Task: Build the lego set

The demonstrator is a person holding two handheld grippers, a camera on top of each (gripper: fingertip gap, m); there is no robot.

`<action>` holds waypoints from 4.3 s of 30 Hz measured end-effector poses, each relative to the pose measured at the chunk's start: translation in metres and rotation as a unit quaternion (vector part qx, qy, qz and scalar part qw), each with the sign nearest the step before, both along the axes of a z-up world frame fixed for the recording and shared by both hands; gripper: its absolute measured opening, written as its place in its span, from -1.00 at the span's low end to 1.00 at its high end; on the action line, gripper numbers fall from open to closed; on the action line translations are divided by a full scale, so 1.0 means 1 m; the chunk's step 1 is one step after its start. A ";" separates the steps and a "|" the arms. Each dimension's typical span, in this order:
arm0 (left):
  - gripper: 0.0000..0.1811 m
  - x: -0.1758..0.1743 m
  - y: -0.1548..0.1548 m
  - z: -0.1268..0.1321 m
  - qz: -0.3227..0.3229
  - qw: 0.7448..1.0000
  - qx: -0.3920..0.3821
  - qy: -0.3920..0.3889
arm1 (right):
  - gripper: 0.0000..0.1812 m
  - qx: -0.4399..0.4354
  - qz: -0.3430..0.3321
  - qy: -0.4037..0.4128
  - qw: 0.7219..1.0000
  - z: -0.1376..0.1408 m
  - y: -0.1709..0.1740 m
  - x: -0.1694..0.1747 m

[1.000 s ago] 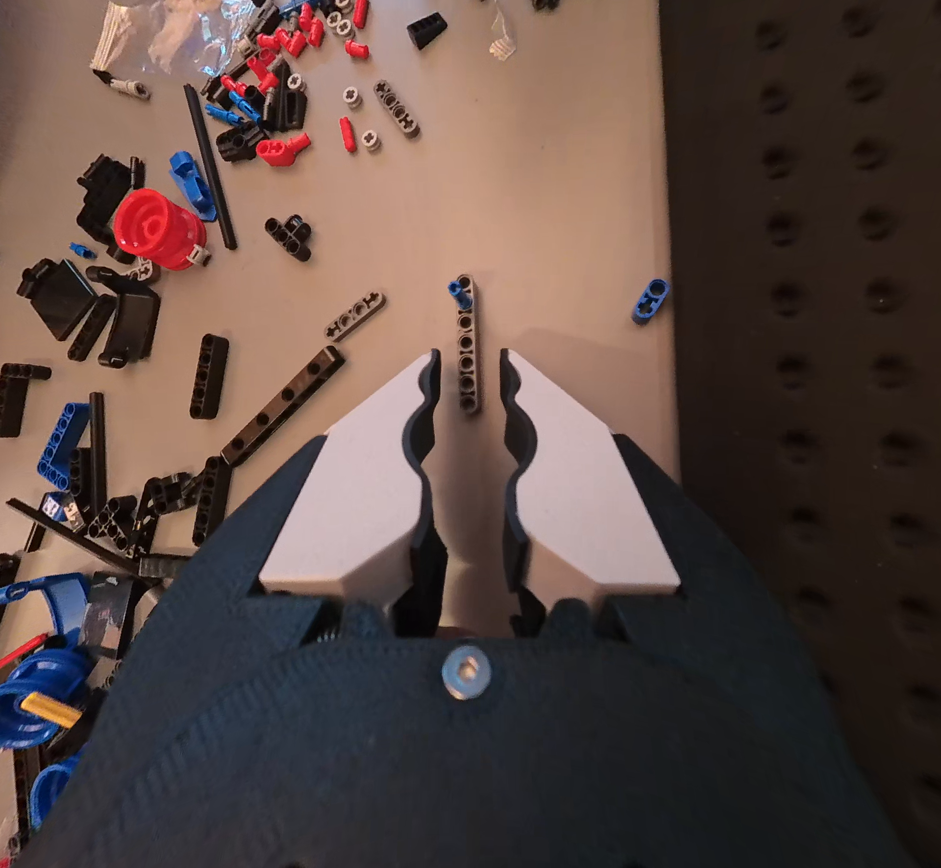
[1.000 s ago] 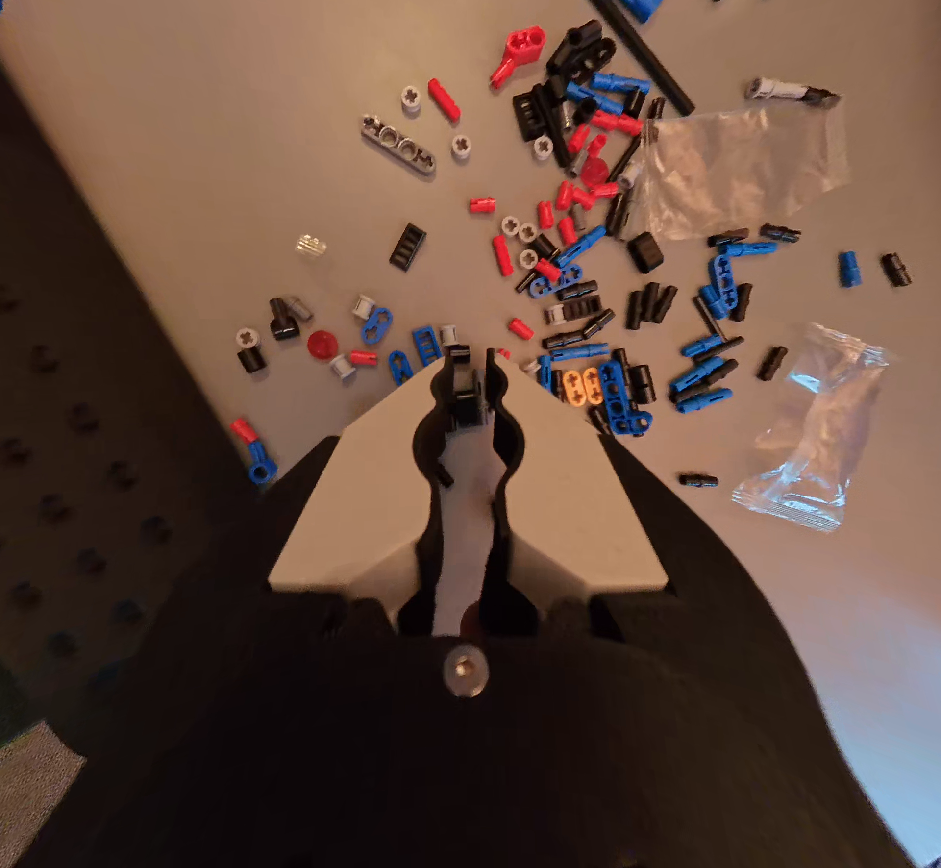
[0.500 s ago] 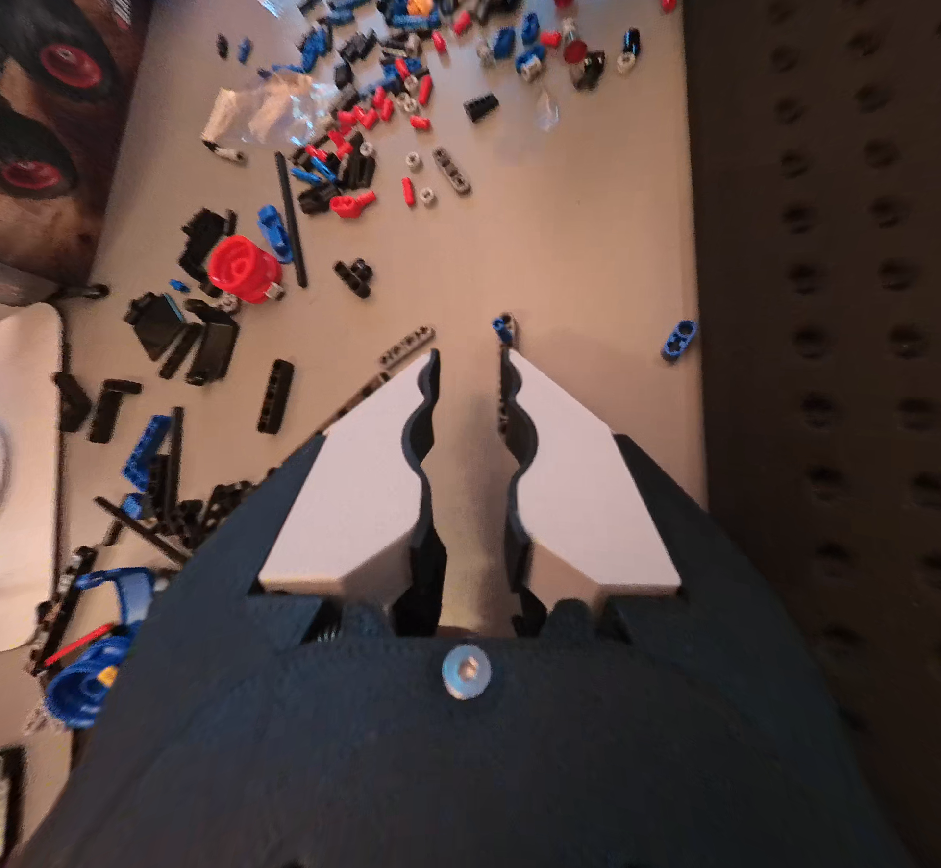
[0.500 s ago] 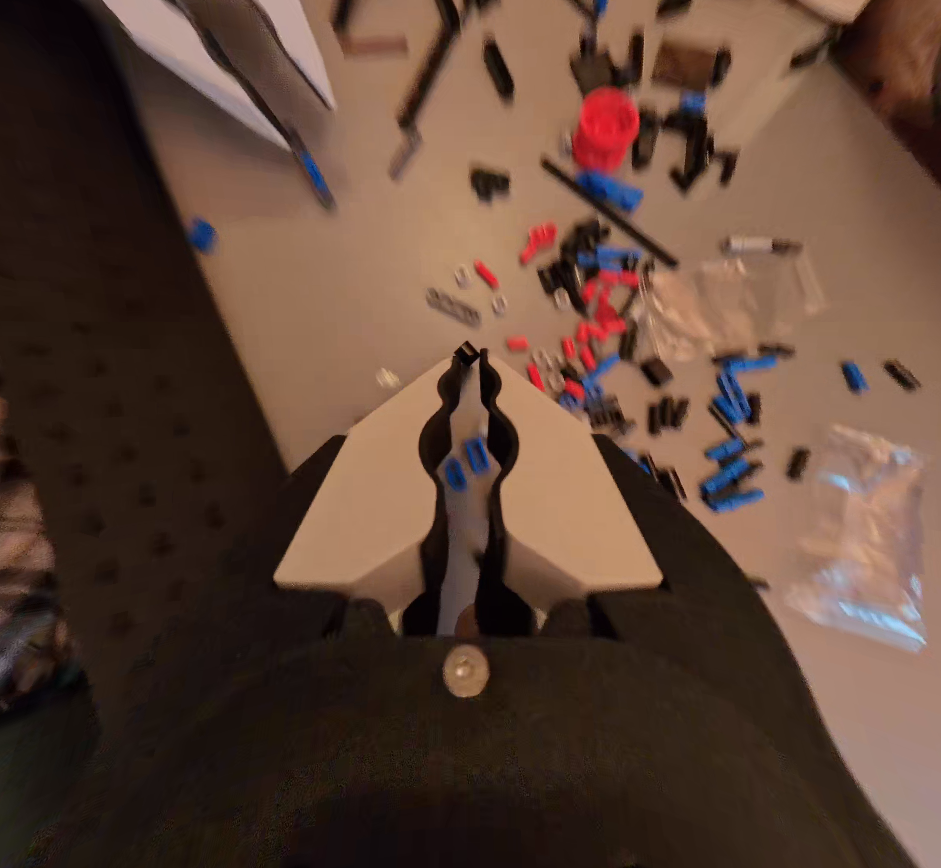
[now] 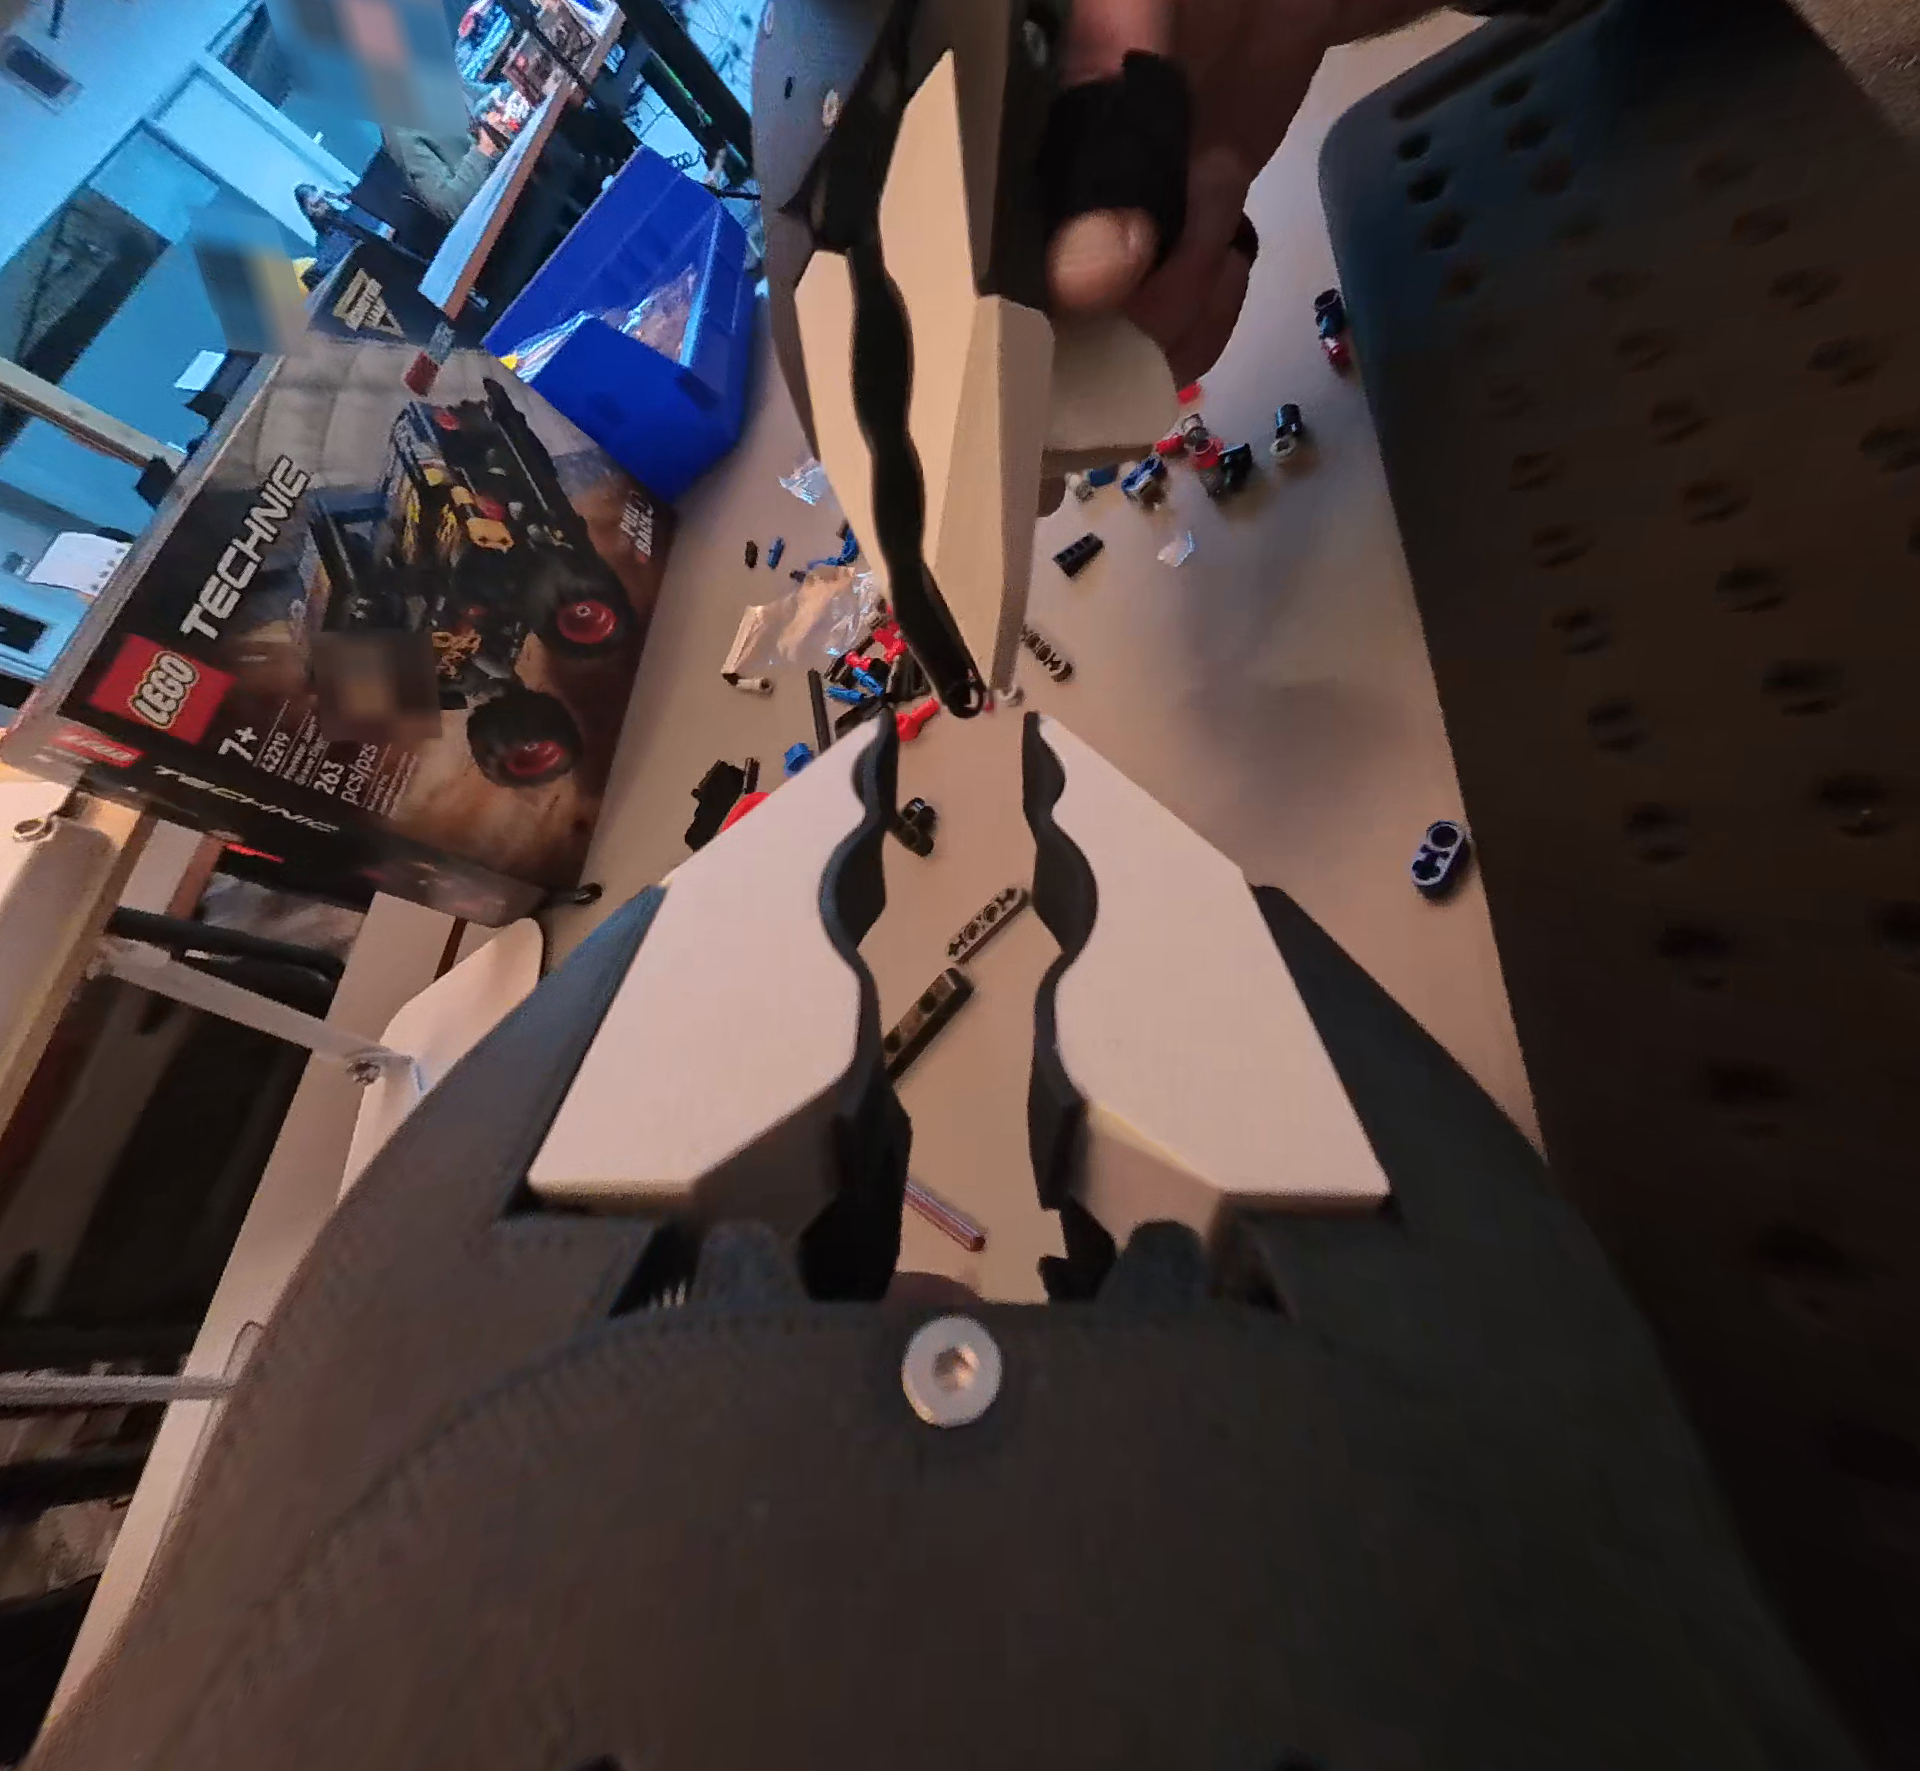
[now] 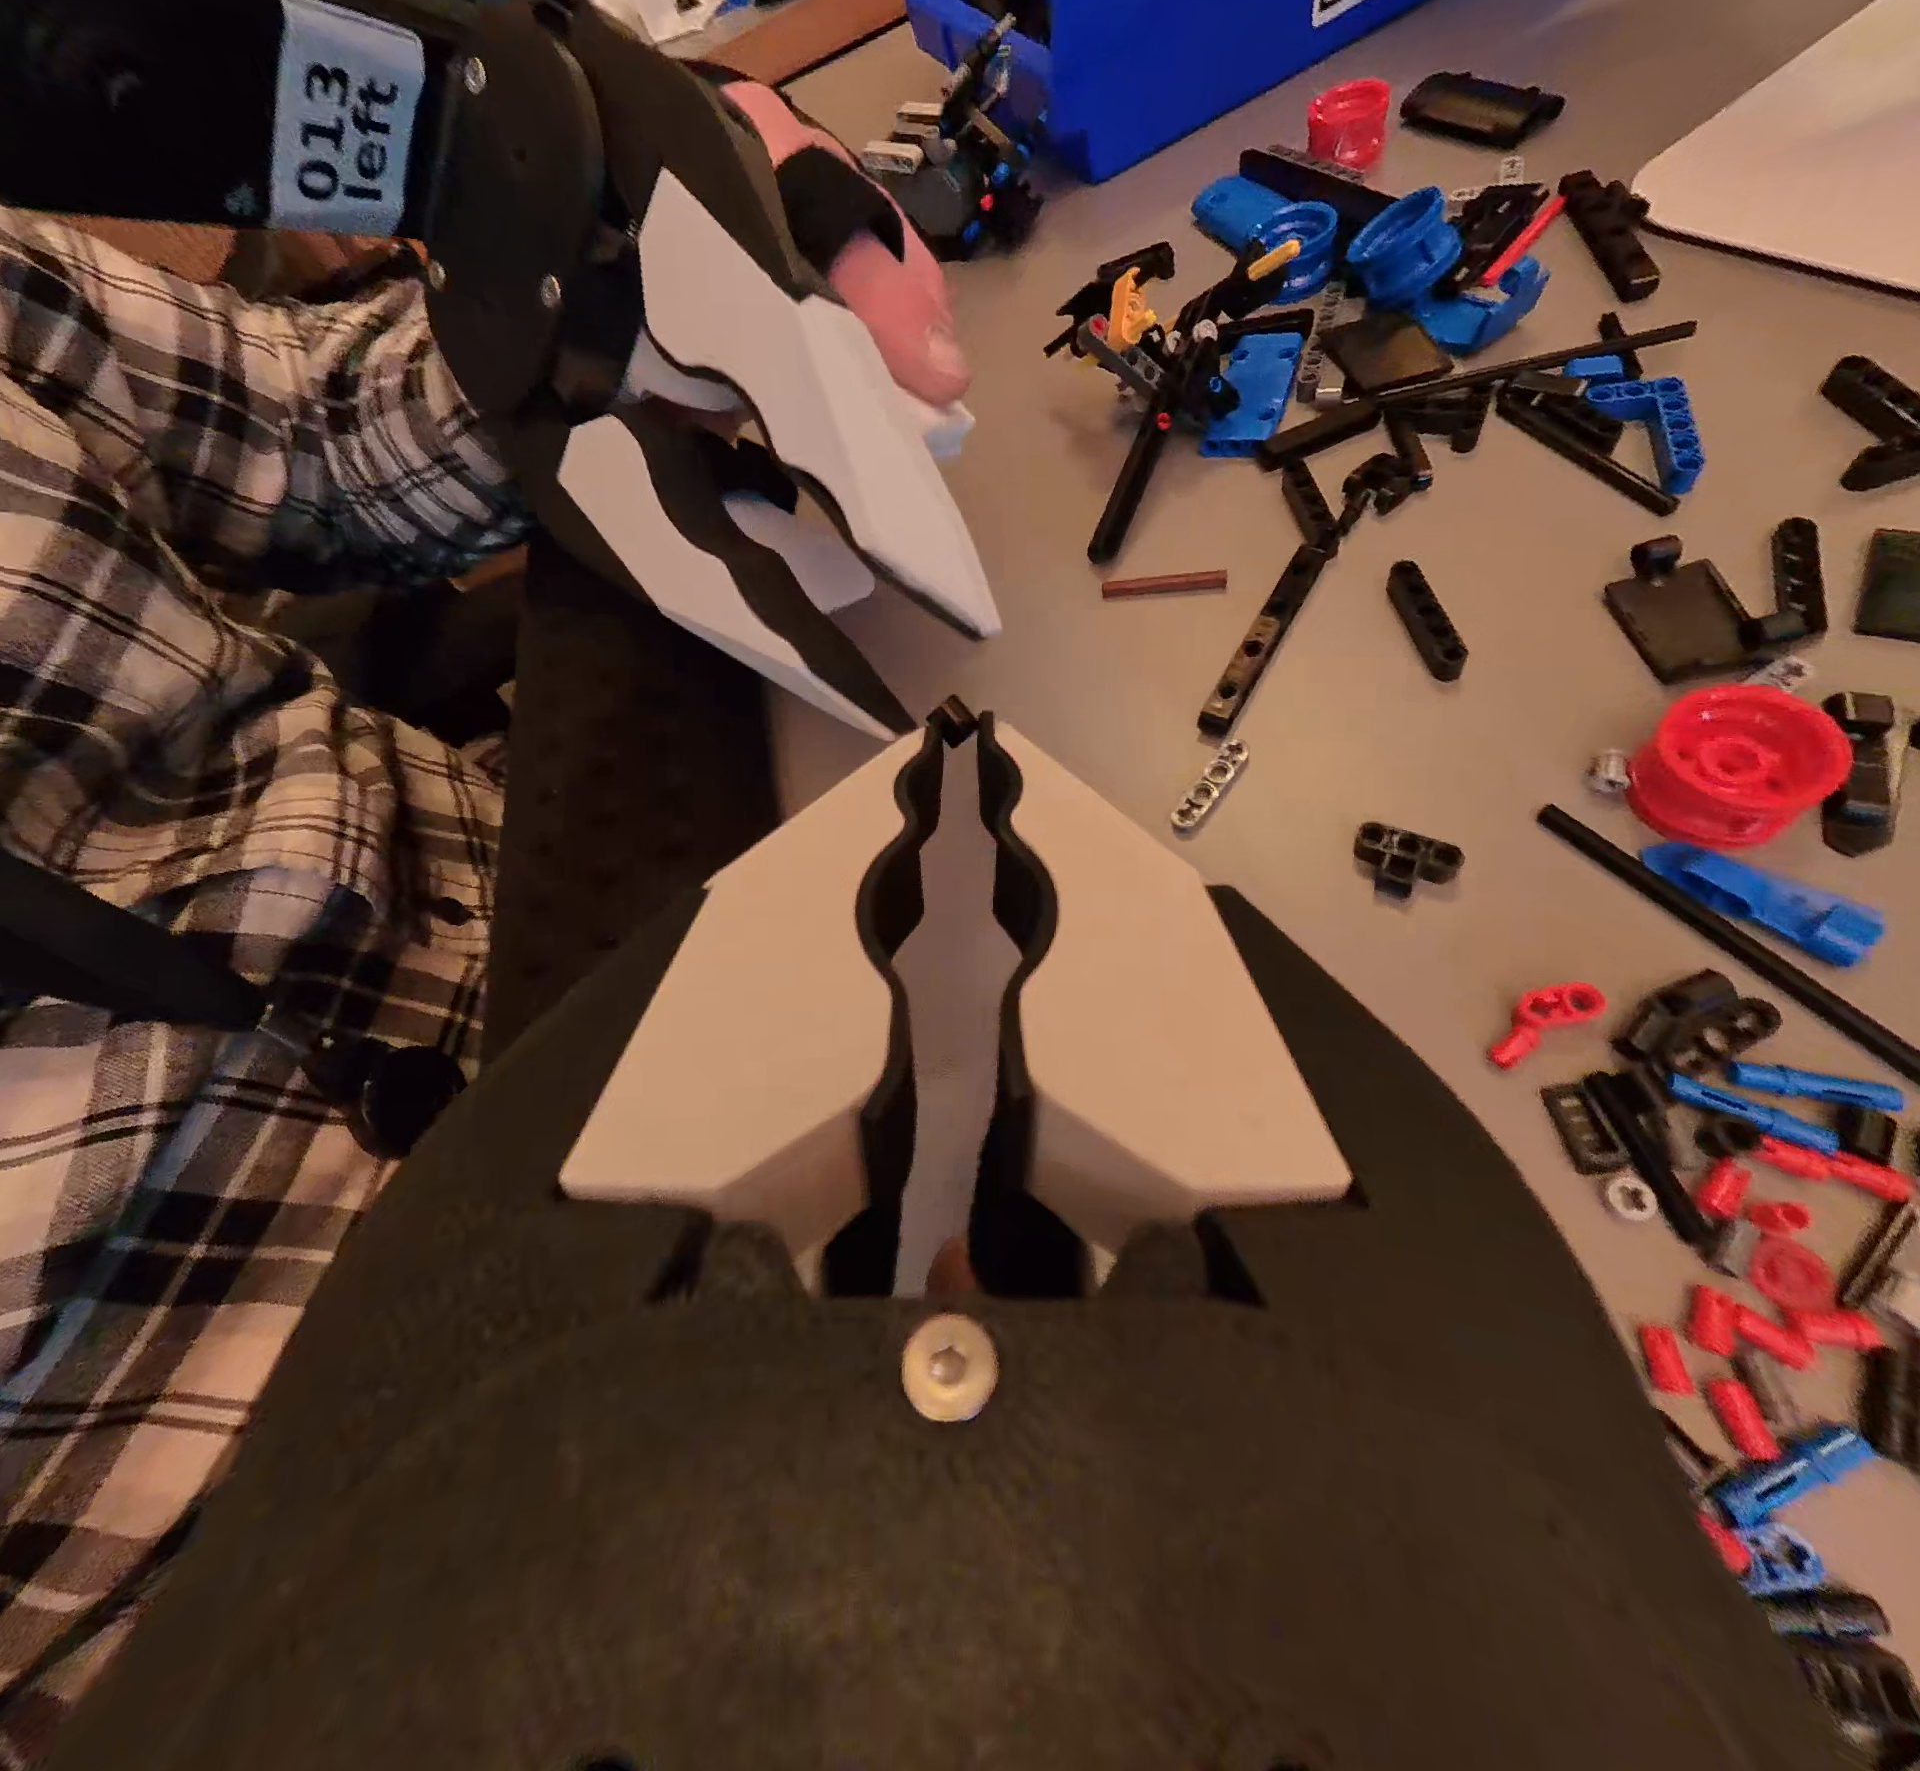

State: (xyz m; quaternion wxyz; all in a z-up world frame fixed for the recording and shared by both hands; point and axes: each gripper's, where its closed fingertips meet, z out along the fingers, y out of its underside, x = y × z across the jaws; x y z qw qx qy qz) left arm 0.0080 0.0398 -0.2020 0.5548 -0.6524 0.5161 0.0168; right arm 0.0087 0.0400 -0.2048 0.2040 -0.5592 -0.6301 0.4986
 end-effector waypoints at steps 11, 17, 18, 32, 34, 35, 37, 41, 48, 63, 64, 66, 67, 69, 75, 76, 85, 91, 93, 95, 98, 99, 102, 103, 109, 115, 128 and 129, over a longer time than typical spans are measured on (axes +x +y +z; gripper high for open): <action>-0.95 0.002 -0.002 0.003 -0.007 0.997 0.055 0.050 | -0.96 -0.002 0.017 -0.005 1.000 0.005 -0.006 -0.004; -0.95 0.003 -0.005 0.031 -0.013 0.996 0.085 -0.026 | -0.94 -0.082 0.013 0.074 0.994 0.036 -0.008 -0.003; -0.95 0.003 -0.007 0.038 -0.015 0.995 0.094 -0.041 | -0.93 -0.103 0.014 0.089 0.991 0.043 -0.009 -0.003; -0.95 0.013 -0.026 0.074 -0.051 0.978 0.183 -0.088 | -0.94 -0.189 0.069 0.177 0.963 0.078 -0.030 0.006; -0.95 0.014 -0.028 0.076 -0.058 0.977 0.180 -0.100 | -0.94 -0.191 0.073 0.185 0.961 0.081 -0.032 0.006; -0.95 0.014 -0.028 0.077 -0.059 0.977 0.178 -0.103 | -0.94 -0.188 0.072 0.187 0.961 0.081 -0.032 0.006; -0.95 0.013 -0.028 0.075 -0.060 0.978 0.173 -0.102 | -0.94 -0.180 0.070 0.187 0.963 0.079 -0.032 0.005; -0.95 0.011 -0.026 0.076 -0.056 0.978 0.168 -0.110 | -0.94 -0.186 0.063 0.190 0.962 0.080 -0.030 0.003; -0.95 0.011 -0.030 0.082 -0.061 0.974 0.183 -0.118 | -0.94 -0.217 0.073 0.202 0.952 0.087 -0.034 0.003; -0.72 0.001 -0.018 0.028 -0.034 0.997 -0.011 -0.073 | -0.95 0.035 0.020 0.096 0.995 0.034 -0.012 -0.004; -0.73 -0.002 -0.017 0.021 -0.027 0.997 -0.033 -0.071 | -0.95 0.084 0.019 0.071 0.994 0.022 -0.008 -0.005; -0.74 -0.005 -0.017 -0.001 -0.018 0.994 -0.093 -0.049 | -0.95 0.177 0.027 0.023 0.984 0.001 -0.003 -0.005; -0.75 -0.007 -0.016 -0.012 -0.010 0.993 -0.113 -0.034 | -0.95 0.217 0.033 0.005 0.976 -0.007 -0.001 -0.006; -0.78 -0.010 -0.018 -0.033 0.001 0.987 -0.158 -0.007 | -0.95 0.281 0.052 -0.027 0.958 -0.022 0.000 -0.006; -0.86 -0.022 -0.013 -0.063 0.046 0.974 -0.220 0.023 | -0.95 0.357 0.101 -0.078 0.925 -0.047 -0.004 -0.007; -0.87 -0.022 -0.014 -0.066 0.045 0.972 -0.228 0.021 | -0.95 0.366 0.106 -0.085 0.921 -0.050 -0.004 -0.008; -0.94 -0.022 -0.014 -0.085 0.045 0.965 -0.256 0.042 | -0.95 0.396 0.131 -0.107 0.903 -0.058 -0.004 -0.010; -0.94 -0.021 -0.013 -0.085 0.045 0.964 -0.260 0.037 | -0.95 0.417 0.150 -0.114 0.889 -0.059 -0.005 -0.010; -0.94 -0.021 -0.013 -0.085 0.046 0.963 -0.263 0.034 | -0.95 0.434 0.159 -0.117 0.879 -0.059 -0.005 -0.010; -0.94 -0.021 -0.013 -0.085 0.045 0.962 -0.266 0.030 | -0.95 0.461 0.173 -0.119 0.862 -0.059 -0.005 -0.010; -0.94 -0.021 -0.013 -0.085 0.045 0.962 -0.268 0.029 | -0.95 0.507 0.200 -0.128 0.829 -0.060 -0.005 -0.010; -0.94 -0.021 -0.013 -0.085 0.045 0.962 -0.269 0.028 | -0.95 0.516 0.209 -0.133 0.820 -0.060 -0.005 -0.010; -0.94 -0.021 -0.013 -0.085 0.045 0.961 -0.271 0.027 | -0.96 0.535 0.233 -0.144 0.799 -0.060 -0.005 -0.010; -0.94 -0.021 -0.013 -0.085 0.045 0.961 -0.271 0.027 | -0.96 0.540 0.240 -0.147 0.793 -0.060 -0.005 -0.010; -0.94 -0.021 -0.013 -0.085 0.044 0.960 -0.276 0.022 | -0.95 0.562 0.275 -0.154 0.764 -0.060 -0.006 -0.010; -0.94 -0.021 -0.013 -0.085 0.041 0.958 -0.282 0.016 | -0.95 0.579 0.315 -0.164 0.734 -0.060 -0.006 -0.009; -0.94 -0.019 -0.013 -0.085 0.037 0.957 -0.288 0.012 | -0.94 0.550 0.371 -0.192 0.723 -0.070 -0.005 -0.007; -0.94 -0.019 -0.013 -0.085 0.037 0.957 -0.288 0.011 | -0.93 0.542 0.362 -0.191 0.734 -0.071 -0.005 -0.006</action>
